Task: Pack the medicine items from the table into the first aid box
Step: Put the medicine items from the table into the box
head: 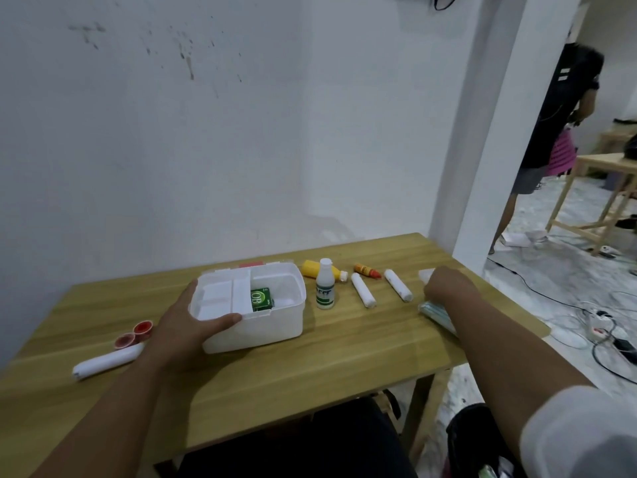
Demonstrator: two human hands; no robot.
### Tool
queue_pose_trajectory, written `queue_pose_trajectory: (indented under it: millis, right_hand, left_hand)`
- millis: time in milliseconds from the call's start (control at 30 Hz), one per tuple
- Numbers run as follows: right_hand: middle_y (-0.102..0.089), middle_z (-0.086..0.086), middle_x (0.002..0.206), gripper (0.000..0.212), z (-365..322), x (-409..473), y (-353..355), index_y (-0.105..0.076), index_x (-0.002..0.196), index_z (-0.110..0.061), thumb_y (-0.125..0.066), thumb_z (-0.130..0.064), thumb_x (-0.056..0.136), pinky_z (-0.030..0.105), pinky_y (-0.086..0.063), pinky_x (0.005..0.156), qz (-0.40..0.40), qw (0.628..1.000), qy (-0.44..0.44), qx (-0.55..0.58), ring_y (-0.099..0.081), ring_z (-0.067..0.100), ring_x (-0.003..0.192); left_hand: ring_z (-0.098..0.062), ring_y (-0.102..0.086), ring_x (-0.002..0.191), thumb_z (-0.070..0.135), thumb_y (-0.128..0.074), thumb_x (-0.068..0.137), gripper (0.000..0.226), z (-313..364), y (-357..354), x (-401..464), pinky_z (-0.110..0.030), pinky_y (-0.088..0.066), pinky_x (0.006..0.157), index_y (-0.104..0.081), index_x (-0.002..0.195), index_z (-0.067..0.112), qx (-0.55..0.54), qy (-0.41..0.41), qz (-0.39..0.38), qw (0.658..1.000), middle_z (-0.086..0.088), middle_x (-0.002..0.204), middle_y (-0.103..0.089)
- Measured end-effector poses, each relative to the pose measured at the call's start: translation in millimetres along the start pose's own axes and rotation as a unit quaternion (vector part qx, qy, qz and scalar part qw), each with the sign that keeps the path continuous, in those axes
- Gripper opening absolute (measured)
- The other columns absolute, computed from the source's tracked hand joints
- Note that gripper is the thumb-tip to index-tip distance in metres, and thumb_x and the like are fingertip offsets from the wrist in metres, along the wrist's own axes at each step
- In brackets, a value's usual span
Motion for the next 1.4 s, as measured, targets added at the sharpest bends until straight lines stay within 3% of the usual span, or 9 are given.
queue_pose_trajectory:
  millis: [67,233,333,467,633,767,1033,1267,1400]
  right_hand:
    - [-0.064,0.007,0.113,0.030,0.1,-17.4,8.2,-0.058,0.095,-0.023,-0.043,-0.035,0.073,0.047,-0.050,0.091,0.011,1.000,-0.005,0.024,-0.060,0.030,0.096]
    - [-0.065,0.004,0.097,0.036,-21.2,-80.1,51.6,-0.064,0.090,-0.013,-0.043,-0.040,0.077,0.039,-0.050,0.084,0.062,0.991,0.007,0.116,-0.060,0.026,0.087]
    - [-0.060,0.004,0.092,0.010,-46.7,-109.0,81.7,-0.053,0.089,-0.011,-0.054,-0.020,0.086,0.034,-0.048,0.072,0.116,0.985,0.077,0.102,-0.056,0.024,0.081]
    - [-0.068,0.008,0.093,0.026,-102.6,-142.8,123.0,-0.061,0.098,-0.008,-0.073,-0.017,0.077,0.032,-0.052,0.065,0.158,0.963,0.178,0.123,-0.064,0.025,0.080]
    - [-0.065,0.006,0.128,0.071,-184.0,-206.6,148.7,-0.063,0.132,-0.008,-0.090,-0.030,0.071,0.037,-0.053,0.094,0.088,0.920,0.363,0.120,-0.061,0.025,0.115]
    - [-0.068,0.002,0.124,0.067,-226.1,-241.8,129.1,-0.066,0.128,-0.015,-0.091,-0.032,0.067,0.036,-0.053,0.088,0.019,0.899,0.438,0.023,-0.063,0.022,0.109]
    - [-0.065,-0.006,0.123,0.063,-274.5,-247.4,70.5,-0.063,0.127,-0.025,-0.088,-0.037,0.070,0.051,-0.025,0.101,-0.001,0.879,0.469,-0.084,-0.054,0.023,0.120]
    - [-0.064,-0.008,0.128,0.061,-289.2,-251.7,40.6,-0.066,0.127,-0.029,-0.086,-0.043,0.070,0.041,-0.040,0.096,0.004,0.858,0.513,-0.015,-0.053,0.019,0.122]
    - [-0.063,-0.003,0.132,0.066,-288.8,-251.0,44.9,-0.065,0.131,-0.023,-0.086,-0.041,0.071,0.040,-0.048,0.100,0.014,0.850,0.526,-0.025,-0.055,0.020,0.120]
  left_hand:
    - [-0.013,-0.045,0.114,0.098,-0.066,0.022,0.097,2.8,-0.4,-1.1,-0.038,-0.043,0.085,-0.033,0.108,0.069,-0.006,0.001,0.000,1.000,0.020,0.132,-0.044]
    - [-0.016,-0.048,0.117,0.095,-0.071,0.029,0.103,-3.3,-1.1,2.1,-0.041,-0.048,0.087,-0.035,0.121,0.066,0.001,0.001,0.000,1.000,0.016,0.141,-0.049]
    - [-0.014,-0.049,0.114,0.090,-0.075,0.033,0.088,-1.1,-1.1,2.5,-0.036,-0.045,0.081,-0.036,0.110,0.070,-0.011,-0.005,0.000,1.000,0.021,0.129,-0.049]
    - [-0.014,-0.053,0.116,0.089,-0.076,0.040,0.091,-5.8,0.9,4.0,-0.033,-0.049,0.079,-0.040,0.121,0.068,-0.011,-0.014,-0.006,1.000,0.026,0.124,-0.053]
    - [-0.013,-0.054,0.120,0.082,-0.081,0.047,0.102,-8.0,1.6,3.8,-0.033,-0.051,0.081,-0.040,0.137,0.056,-0.012,-0.009,0.000,1.000,0.026,0.129,-0.054]
    - [-0.013,-0.050,0.118,0.080,-0.080,0.047,0.109,-8.7,-0.1,4.8,-0.034,-0.049,0.082,-0.035,0.142,0.051,-0.010,-0.006,-0.005,1.000,0.020,0.133,-0.050]
    - [-0.014,-0.051,0.122,0.083,-0.081,0.045,0.115,-15.2,0.9,7.8,-0.041,-0.054,0.091,-0.036,0.146,0.049,-0.004,0.001,0.002,1.000,0.021,0.136,-0.051]
    - [-0.014,-0.046,0.122,0.081,-0.082,0.041,0.127,-19.3,1.8,9.8,-0.038,-0.051,0.088,-0.032,0.151,0.042,0.005,0.009,0.021,1.000,0.010,0.150,-0.047]
    - [-0.016,-0.045,0.122,0.061,-0.093,0.050,0.121,-17.8,5.9,13.4,-0.036,-0.051,0.090,-0.030,0.152,0.039,-0.016,0.005,-0.002,1.000,0.008,0.144,-0.045]
Point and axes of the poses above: each hand's wrist, its own x-axis towards the middle knuckle, its own y-axis out of the back of the hand, z = x × y, the point moved 5 cm from there along x, towards the middle knuckle
